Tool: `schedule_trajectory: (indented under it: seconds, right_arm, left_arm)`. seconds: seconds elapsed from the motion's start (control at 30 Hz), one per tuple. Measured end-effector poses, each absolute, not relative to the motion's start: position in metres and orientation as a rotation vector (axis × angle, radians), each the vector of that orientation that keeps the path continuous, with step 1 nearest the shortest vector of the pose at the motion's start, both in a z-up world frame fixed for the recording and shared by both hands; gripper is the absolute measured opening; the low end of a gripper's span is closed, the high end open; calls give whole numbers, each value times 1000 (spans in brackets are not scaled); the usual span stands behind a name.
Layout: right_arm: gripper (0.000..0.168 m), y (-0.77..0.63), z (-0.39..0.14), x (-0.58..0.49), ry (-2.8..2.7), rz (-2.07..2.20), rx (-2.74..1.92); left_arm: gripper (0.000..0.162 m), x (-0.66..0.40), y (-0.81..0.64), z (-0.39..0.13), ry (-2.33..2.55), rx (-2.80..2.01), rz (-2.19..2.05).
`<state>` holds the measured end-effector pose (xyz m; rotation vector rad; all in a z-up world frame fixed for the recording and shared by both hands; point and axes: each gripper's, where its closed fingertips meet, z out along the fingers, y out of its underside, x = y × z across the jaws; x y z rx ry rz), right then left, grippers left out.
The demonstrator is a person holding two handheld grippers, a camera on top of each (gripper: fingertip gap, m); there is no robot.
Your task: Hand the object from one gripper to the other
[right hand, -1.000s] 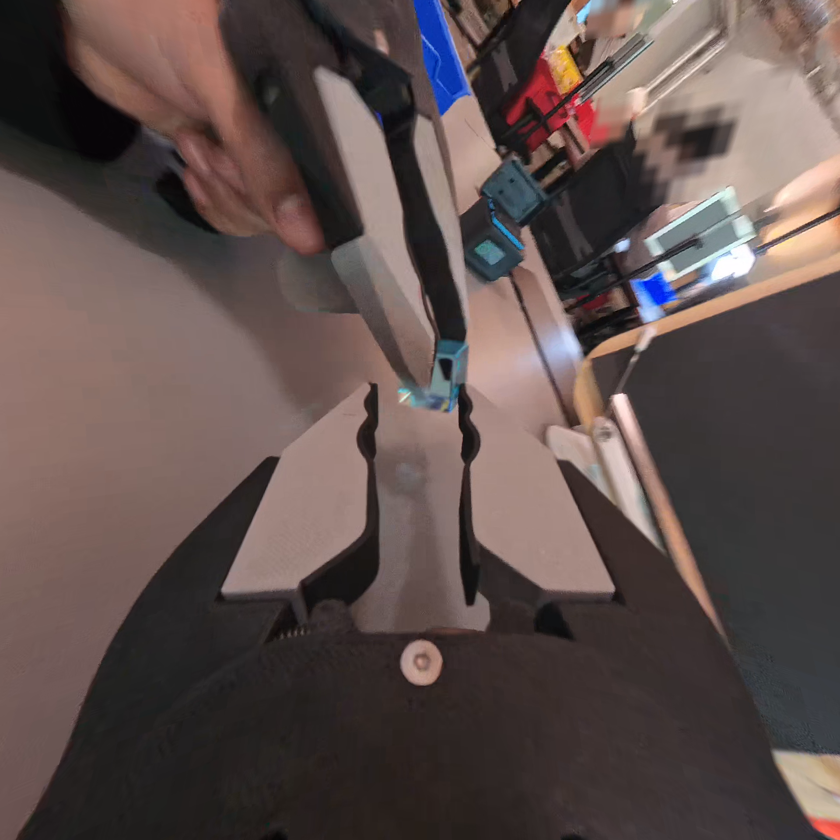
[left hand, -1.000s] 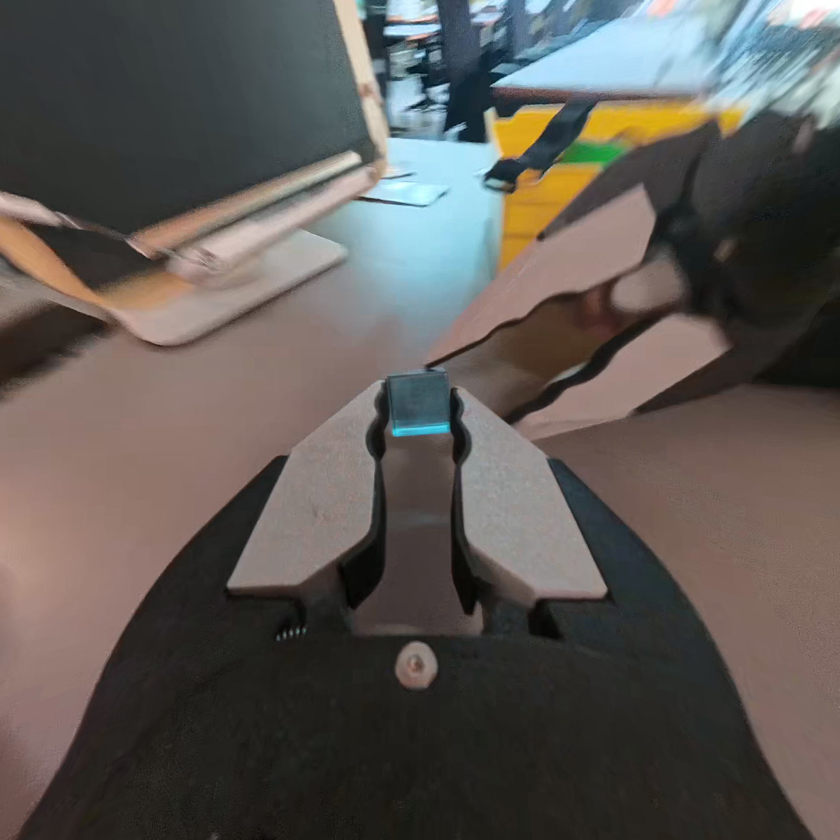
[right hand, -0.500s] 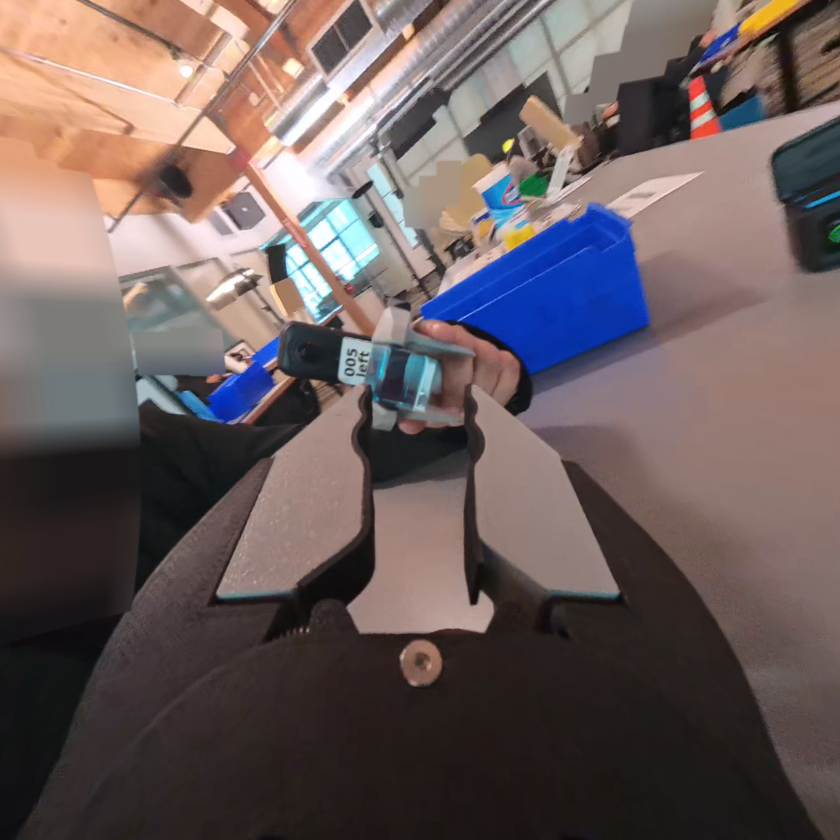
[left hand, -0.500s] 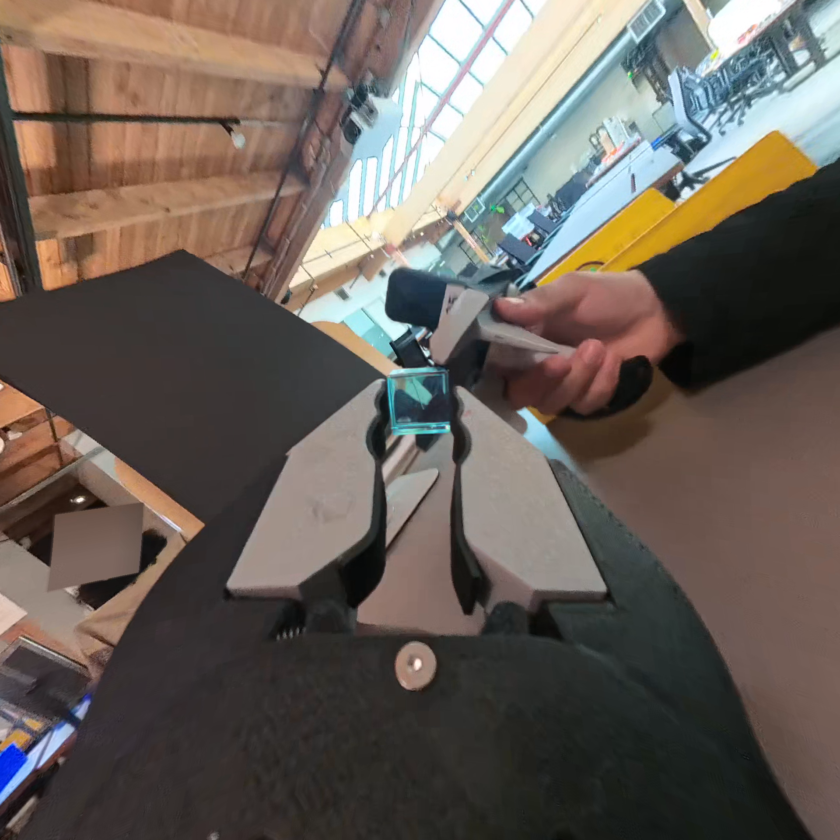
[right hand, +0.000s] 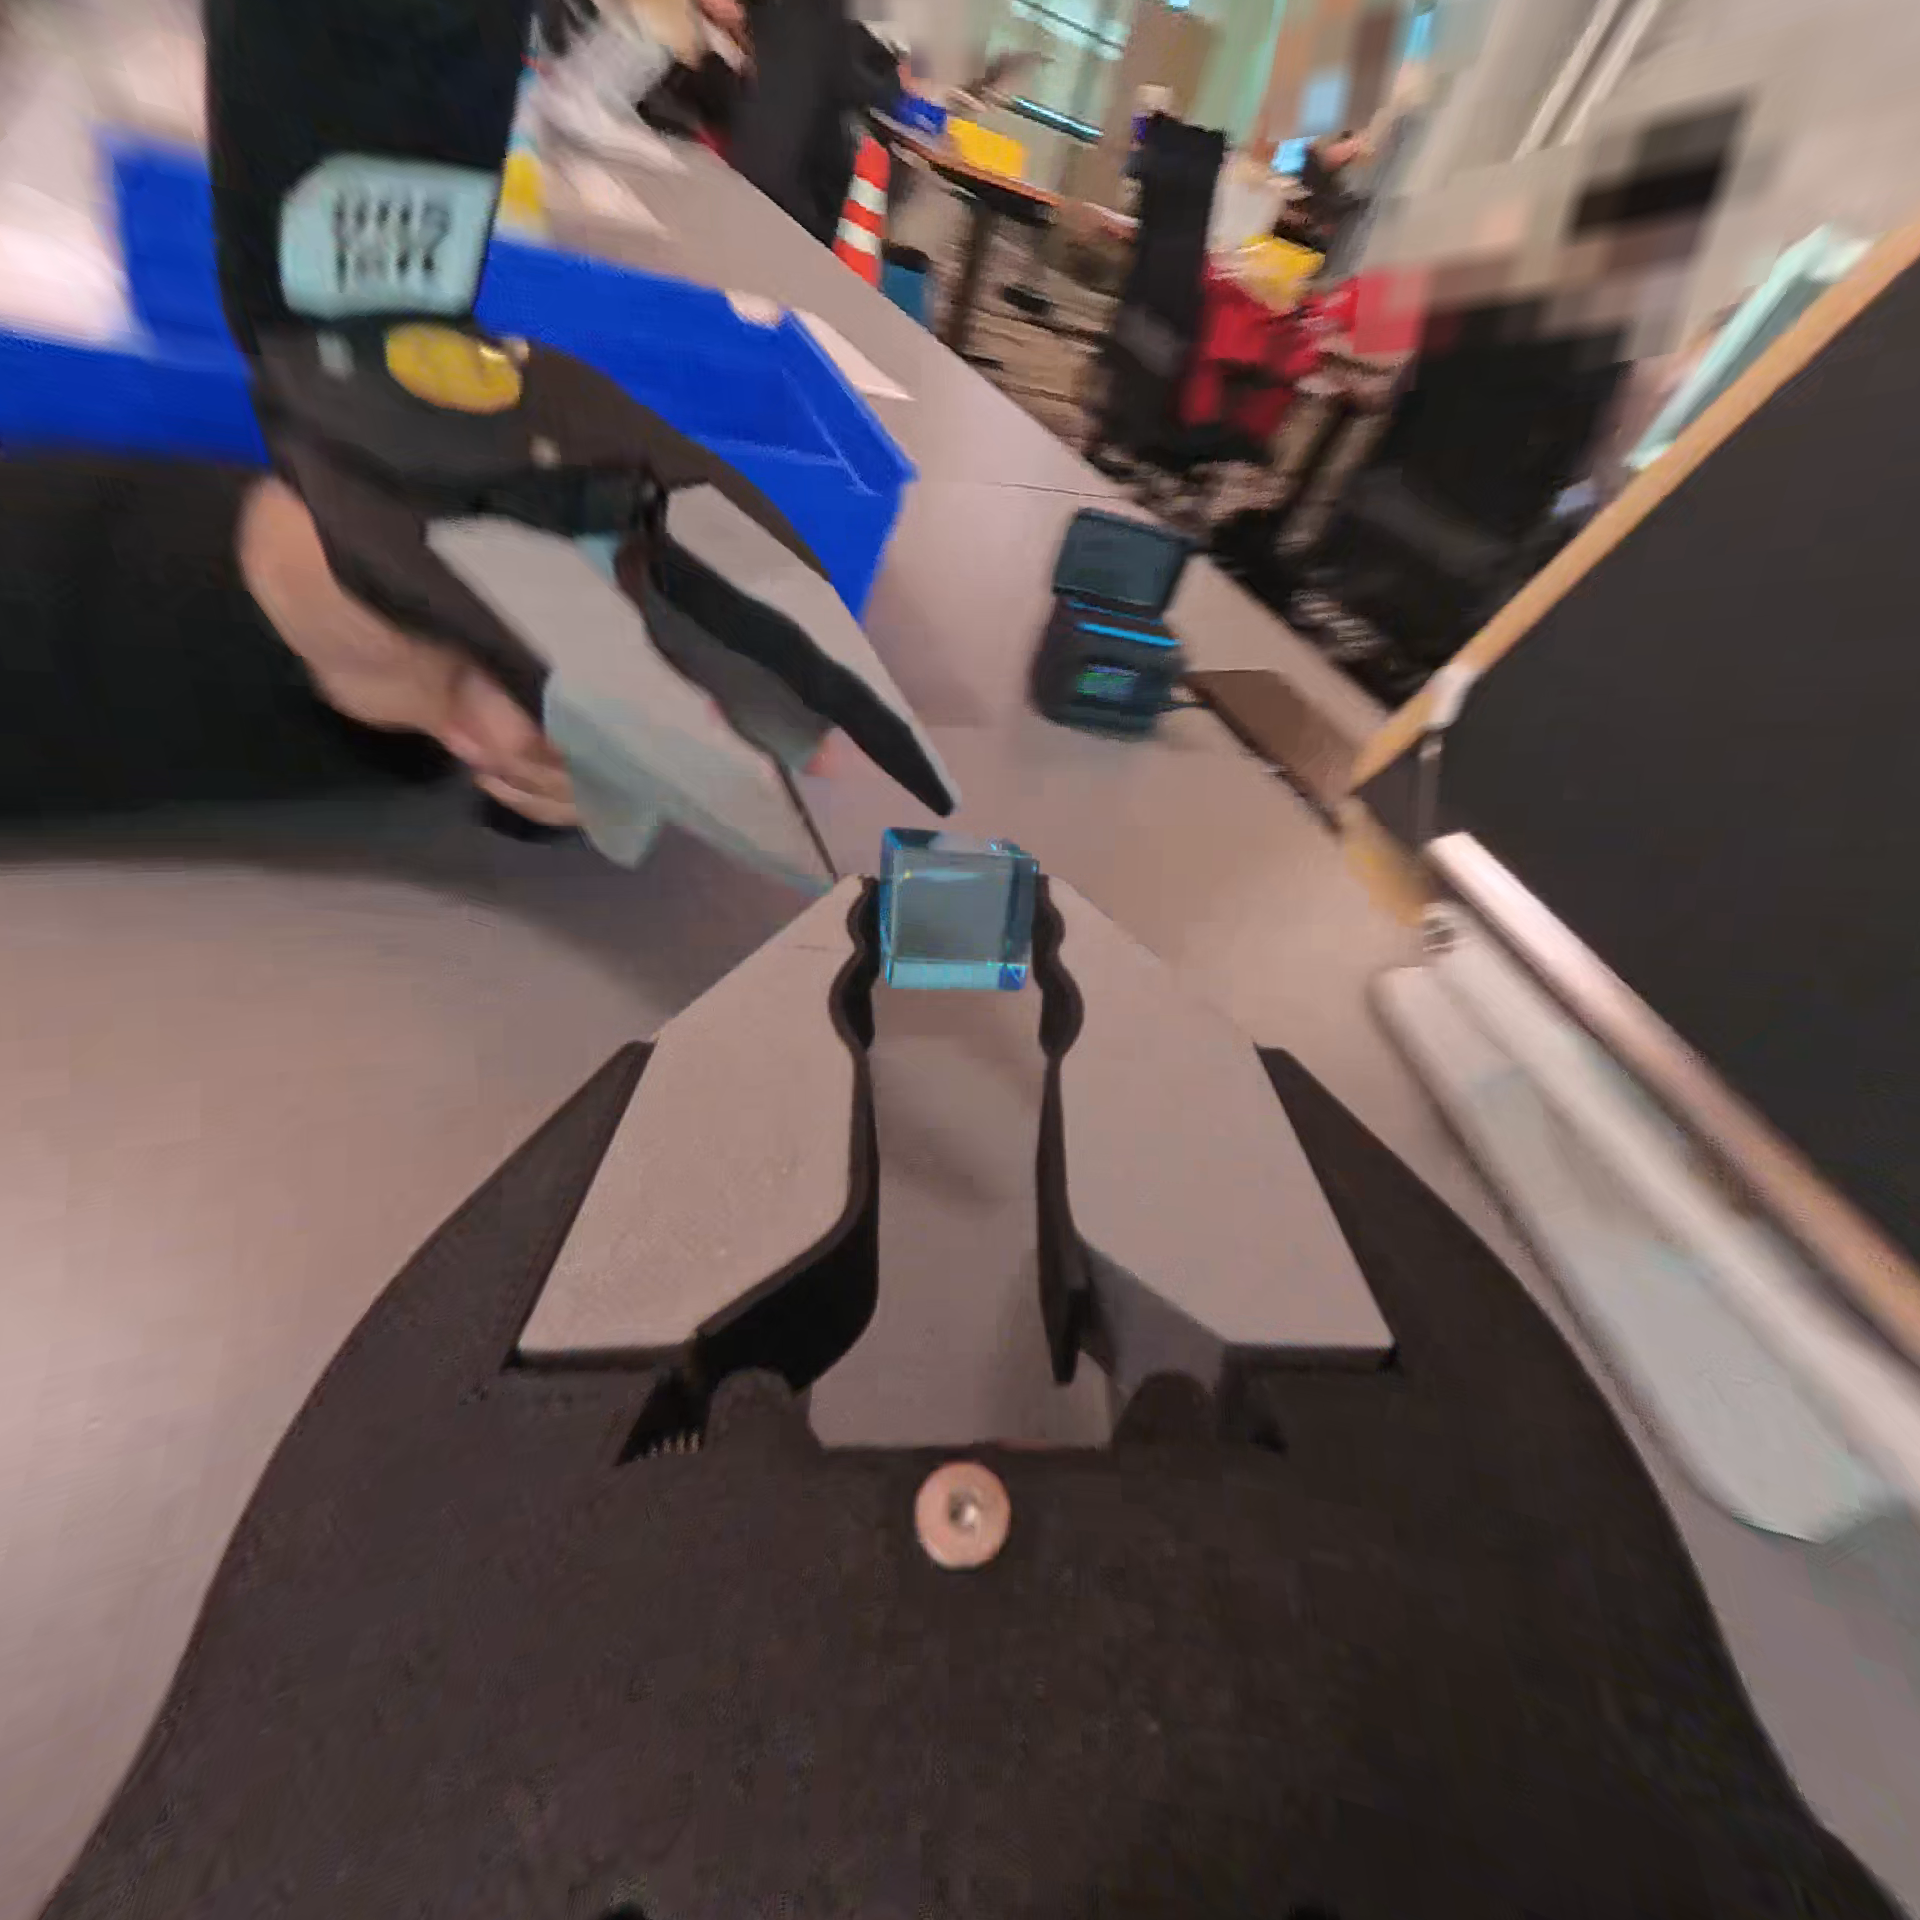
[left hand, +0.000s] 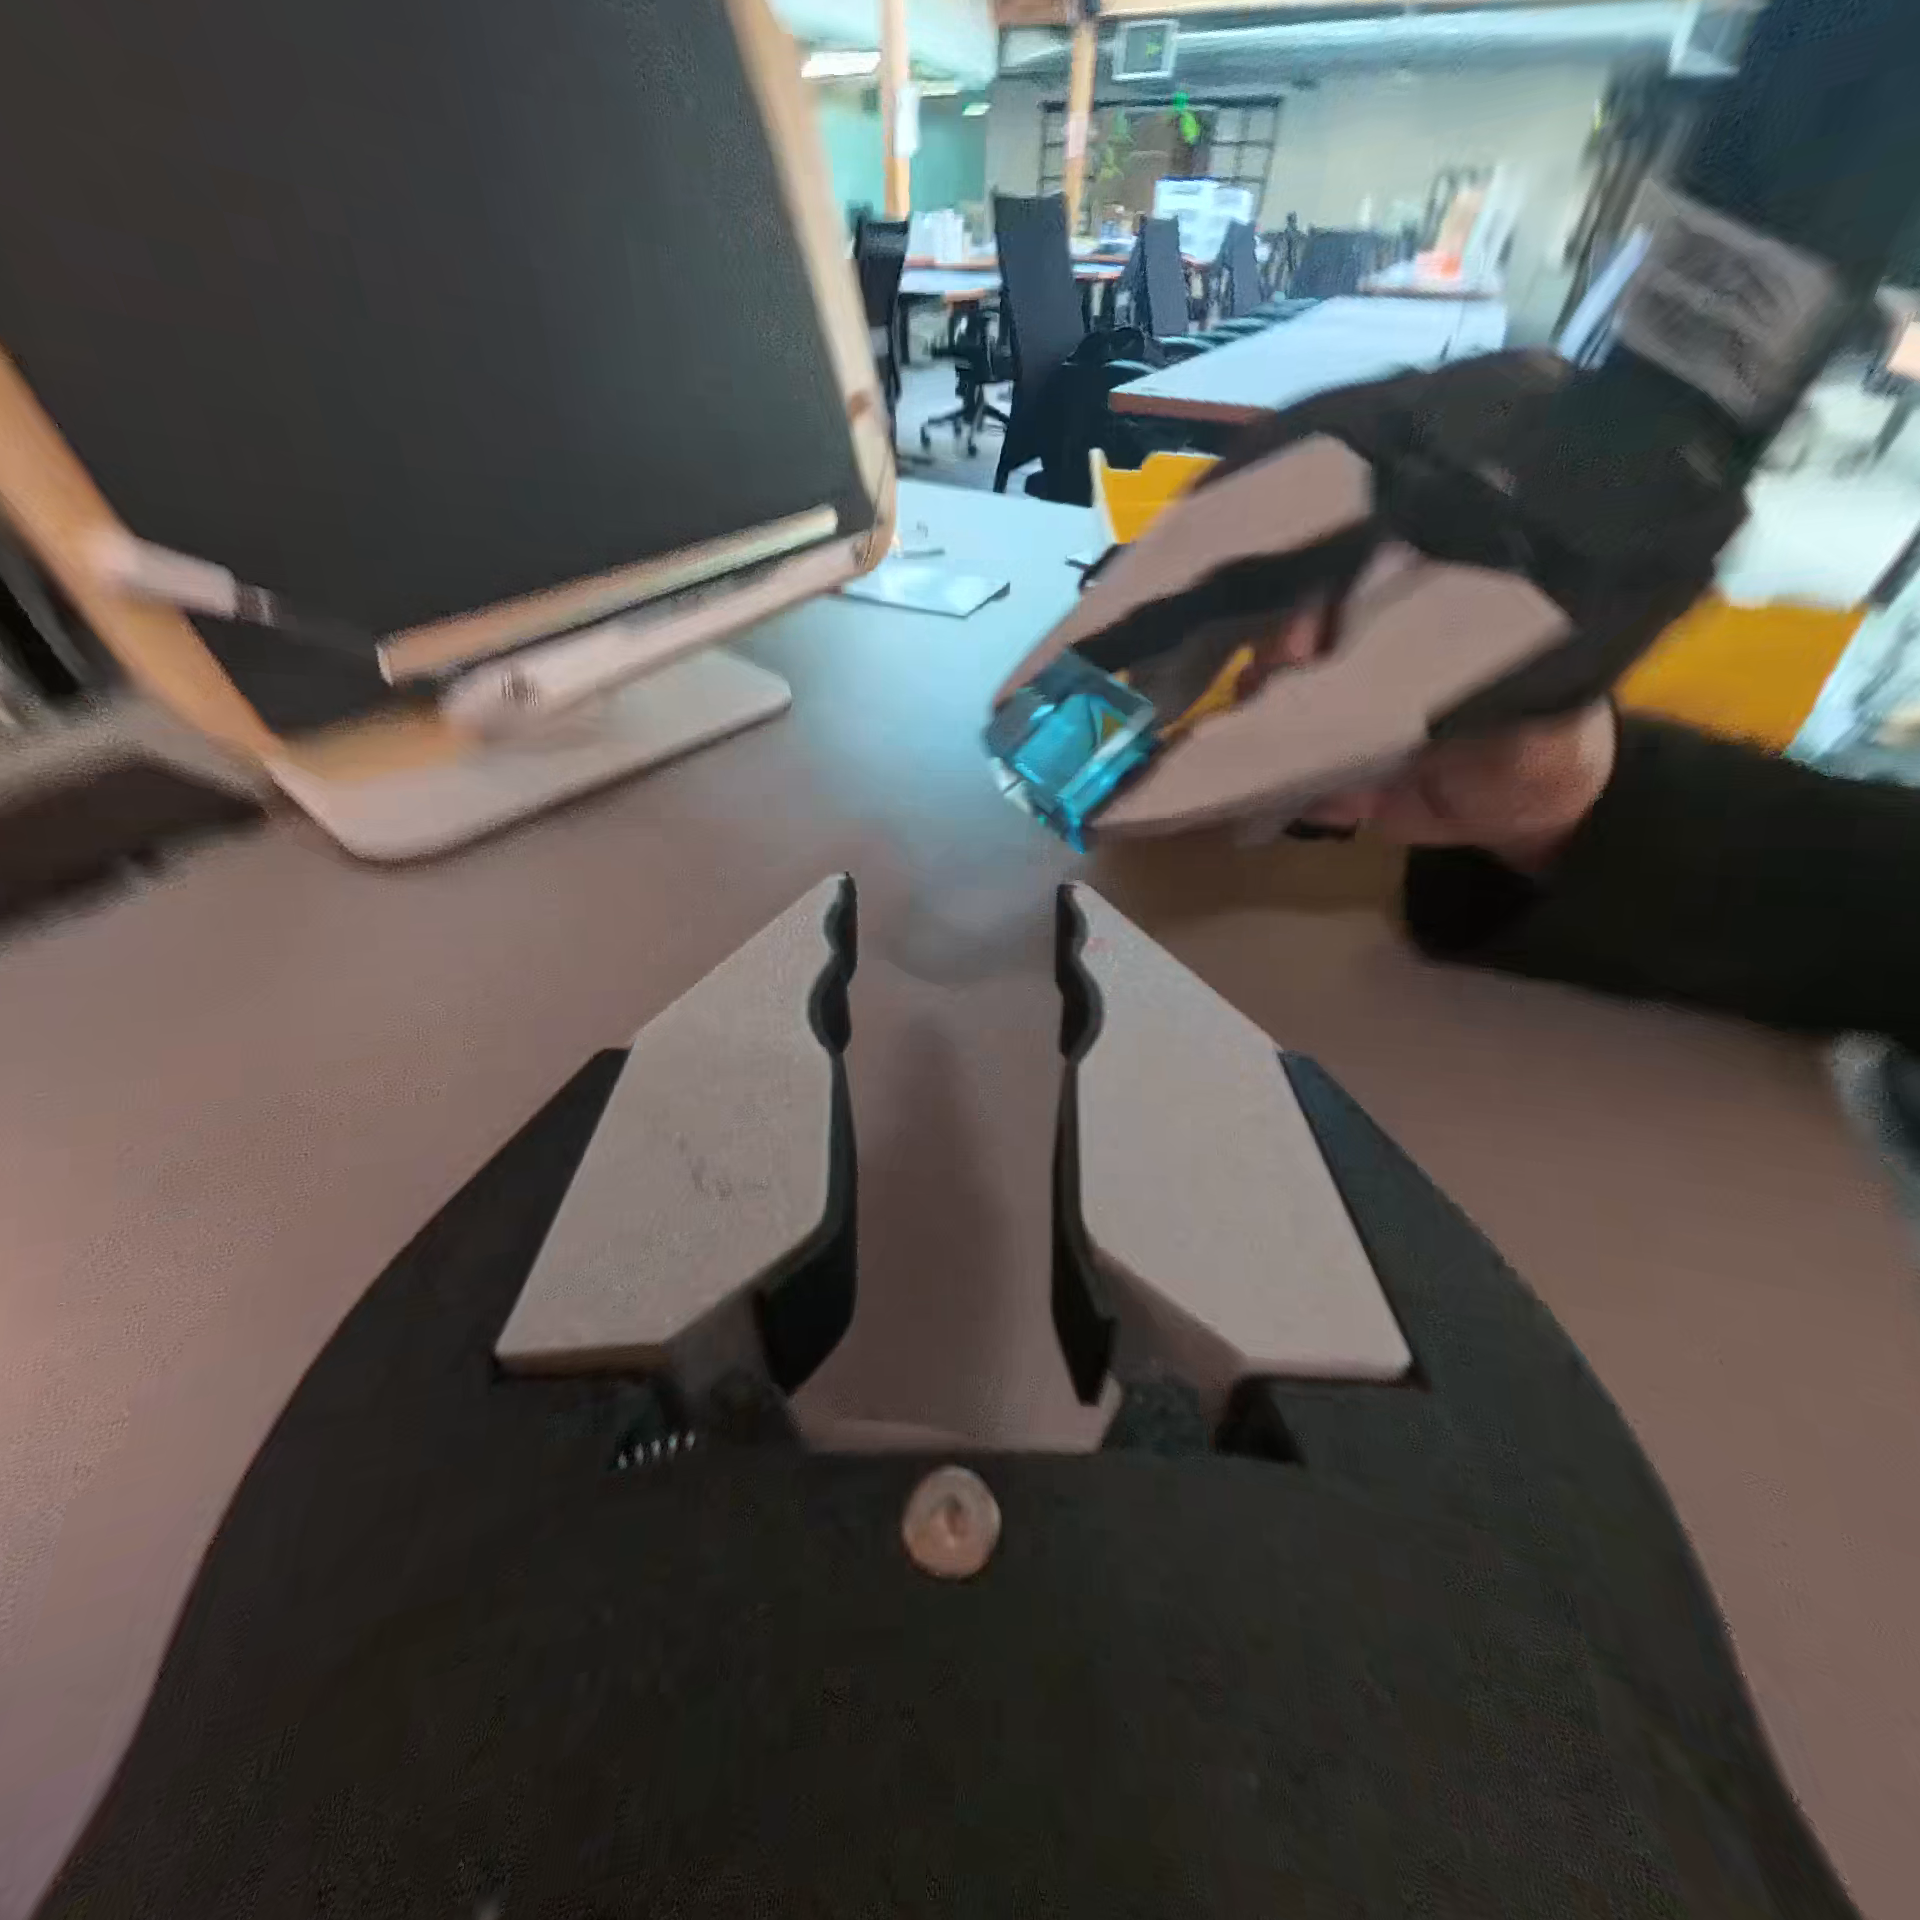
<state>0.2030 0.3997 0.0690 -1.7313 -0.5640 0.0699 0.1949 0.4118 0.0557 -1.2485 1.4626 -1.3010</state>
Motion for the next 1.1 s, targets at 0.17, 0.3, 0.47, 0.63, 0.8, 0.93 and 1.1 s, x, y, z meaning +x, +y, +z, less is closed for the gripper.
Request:
schedule_trajectory:
  seconds: [0.17,0.3,0.47,0.63,0.8,0.93,1.1]
  right_arm:
    - [26,411,49,204,-657,-315,-1777]
    - [24,413,49,200,-652,-351,-1766]
    - [27,415,47,206,-602,-359,-1789]
    - [29,418,49,208,-560,-360,-1773]
    - [33,418,57,209,-474,-241,-1758]
    - [31,406,57,201,-435,202,-1811]
    - [36,396,78,208,-219,794,-1737]
  left_arm:
    - [56,197,406,60,1316,-1568,-1671]
    - [51,207,408,48,1330,-1642,-1512]
    - [24,215,402,48,1459,-1602,-1388]
    - [23,217,407,54,1648,-1504,-997]
    - [24,218,413,65,1839,-1315,-592]
    - [24,214,438,89,1899,-721,119]
    - [24,208,438,104,1768,-84,620]
